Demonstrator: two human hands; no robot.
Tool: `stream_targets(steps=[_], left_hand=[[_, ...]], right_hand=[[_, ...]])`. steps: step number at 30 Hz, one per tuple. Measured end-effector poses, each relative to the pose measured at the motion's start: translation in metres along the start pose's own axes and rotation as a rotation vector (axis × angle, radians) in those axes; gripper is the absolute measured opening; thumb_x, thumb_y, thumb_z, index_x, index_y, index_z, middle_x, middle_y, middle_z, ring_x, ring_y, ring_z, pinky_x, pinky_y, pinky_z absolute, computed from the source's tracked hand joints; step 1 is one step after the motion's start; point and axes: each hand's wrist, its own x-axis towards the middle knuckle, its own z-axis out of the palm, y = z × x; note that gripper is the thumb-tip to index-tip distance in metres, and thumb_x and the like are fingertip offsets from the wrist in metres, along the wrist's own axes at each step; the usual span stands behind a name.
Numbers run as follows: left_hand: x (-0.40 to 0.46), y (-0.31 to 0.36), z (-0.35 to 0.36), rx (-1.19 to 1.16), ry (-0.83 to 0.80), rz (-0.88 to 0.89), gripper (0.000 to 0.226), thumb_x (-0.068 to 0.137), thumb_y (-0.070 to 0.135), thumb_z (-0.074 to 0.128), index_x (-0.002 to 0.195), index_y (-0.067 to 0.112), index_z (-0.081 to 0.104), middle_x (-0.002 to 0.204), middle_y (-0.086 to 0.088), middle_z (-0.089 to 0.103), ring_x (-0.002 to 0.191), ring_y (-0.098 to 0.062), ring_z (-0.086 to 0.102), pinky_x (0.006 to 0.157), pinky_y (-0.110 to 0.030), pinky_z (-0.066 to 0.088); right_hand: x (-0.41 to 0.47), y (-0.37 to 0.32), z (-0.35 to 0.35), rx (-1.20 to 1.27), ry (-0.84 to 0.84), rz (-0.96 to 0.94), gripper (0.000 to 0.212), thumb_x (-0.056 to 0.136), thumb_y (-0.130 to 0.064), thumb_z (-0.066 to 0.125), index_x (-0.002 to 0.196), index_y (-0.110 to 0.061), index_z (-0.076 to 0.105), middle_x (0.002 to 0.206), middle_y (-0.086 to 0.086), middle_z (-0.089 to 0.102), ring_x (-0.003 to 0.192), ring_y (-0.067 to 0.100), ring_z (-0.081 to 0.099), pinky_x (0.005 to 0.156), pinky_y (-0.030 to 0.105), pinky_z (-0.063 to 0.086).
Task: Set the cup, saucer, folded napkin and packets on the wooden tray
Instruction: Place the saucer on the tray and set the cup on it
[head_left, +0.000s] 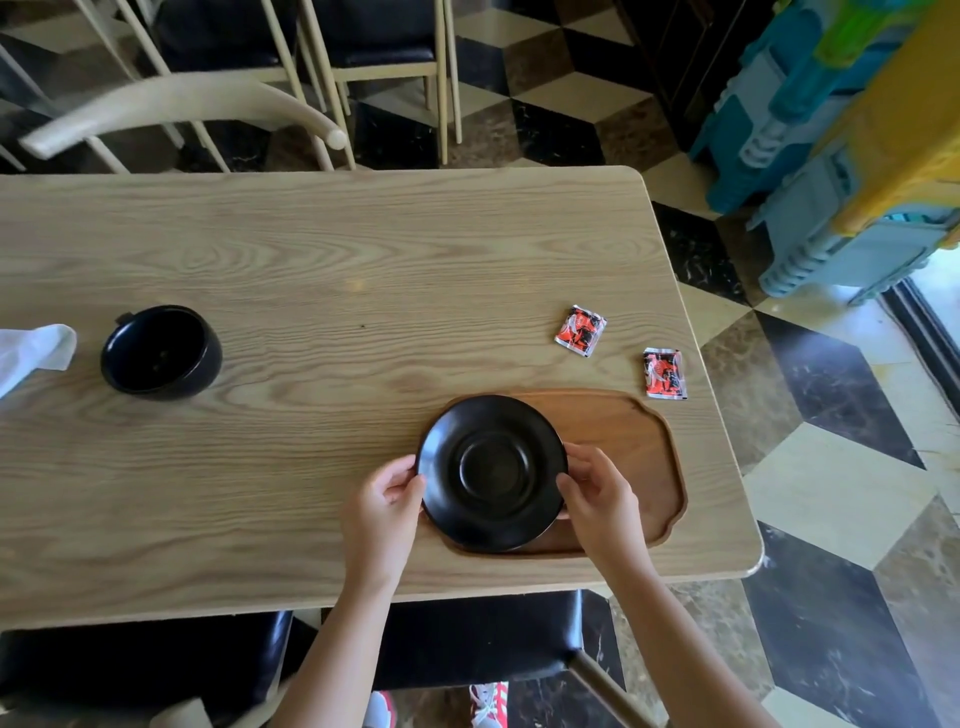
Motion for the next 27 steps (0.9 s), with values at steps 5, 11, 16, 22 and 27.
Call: stream_targets(steps=[5, 11, 16, 22, 27], left_hand=[[0.001, -0.001, -0.003, 0.019, -0.041, 0.018, 0.021, 0.083, 0.01, 0.062, 0.101, 0.022, 0.065, 0.091, 0.005, 0.069, 0.088, -0.013, 0.065, 0.087, -0.042, 0.053], [0.006, 0.034, -0.024, 0.425, -0.173, 0.203, 0.025, 0.087, 0.022, 0.059, 0.111, 0.016, 0.059, 0.079, 0.008, 0.061, 0.071, -0.01, 0.059, 0.064, -0.019, 0.042], [-0.005, 0.069, -0.054, 0.918, 0.005, 0.673, 0.019, 0.075, 0.027, 0.069, 0.068, 0.018, 0.053, 0.059, 0.007, 0.053, 0.051, -0.016, 0.052, 0.043, -0.024, 0.033], [-0.022, 0.089, -0.099, 1.011, 0.076, 0.696, 0.032, 0.078, 0.04, 0.045, 0.083, 0.016, 0.066, 0.071, 0.004, 0.063, 0.058, -0.016, 0.061, 0.048, -0.027, 0.048], [-0.018, 0.097, -0.154, 1.044, 0.181, 0.592, 0.04, 0.077, 0.041, 0.042, 0.087, 0.014, 0.069, 0.072, 0.001, 0.068, 0.058, -0.017, 0.063, 0.05, -0.025, 0.05]], right_hand=[[0.001, 0.0, -0.001, -0.064, -0.008, -0.003, 0.033, 0.085, 0.0, 0.055, 0.104, -0.027, 0.059, 0.091, -0.002, 0.07, 0.075, 0.004, 0.065, 0.059, 0.021, 0.056], [0.009, -0.037, -0.012, -0.554, 0.019, 0.097, 0.021, 0.084, -0.033, 0.059, 0.098, -0.018, 0.055, 0.09, -0.004, 0.061, 0.083, 0.019, 0.056, 0.068, 0.03, 0.044], [-0.001, -0.087, 0.005, -0.963, -0.015, -0.421, 0.023, 0.075, -0.037, 0.068, 0.084, -0.017, 0.062, 0.082, 0.0, 0.064, 0.079, 0.024, 0.061, 0.06, 0.034, 0.047], [-0.019, -0.145, 0.048, -1.104, -0.236, -0.555, 0.023, 0.077, -0.032, 0.063, 0.092, -0.015, 0.062, 0.093, 0.004, 0.064, 0.09, 0.027, 0.06, 0.071, 0.038, 0.048], [-0.012, -0.174, 0.083, -1.077, -0.313, -0.644, 0.038, 0.092, -0.035, 0.04, 0.126, -0.017, 0.042, 0.128, 0.004, 0.048, 0.117, 0.025, 0.043, 0.093, 0.036, 0.039]])
